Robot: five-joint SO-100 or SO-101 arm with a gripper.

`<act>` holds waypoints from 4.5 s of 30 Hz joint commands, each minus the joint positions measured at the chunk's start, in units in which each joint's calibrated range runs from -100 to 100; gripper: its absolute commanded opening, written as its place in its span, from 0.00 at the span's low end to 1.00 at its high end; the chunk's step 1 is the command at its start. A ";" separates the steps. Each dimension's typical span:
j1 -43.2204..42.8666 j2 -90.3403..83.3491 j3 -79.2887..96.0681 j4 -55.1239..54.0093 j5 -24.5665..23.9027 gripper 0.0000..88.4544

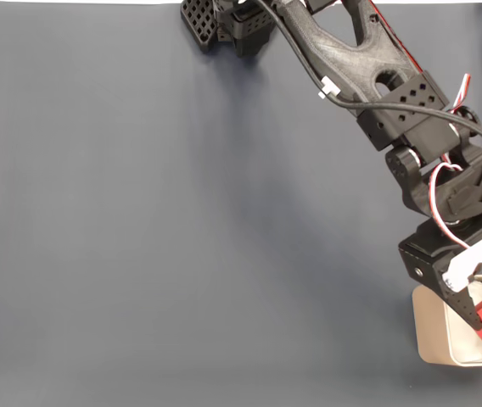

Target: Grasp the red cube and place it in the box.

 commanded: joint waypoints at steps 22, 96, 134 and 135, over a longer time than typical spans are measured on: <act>-0.56 -0.62 -3.20 -0.30 -1.07 0.45; 25.93 -118.29 112.86 9.86 -2.69 0.00; 24.09 -124.45 120.79 47.98 -2.20 0.00; 24.16 -124.45 120.79 47.98 -2.30 0.00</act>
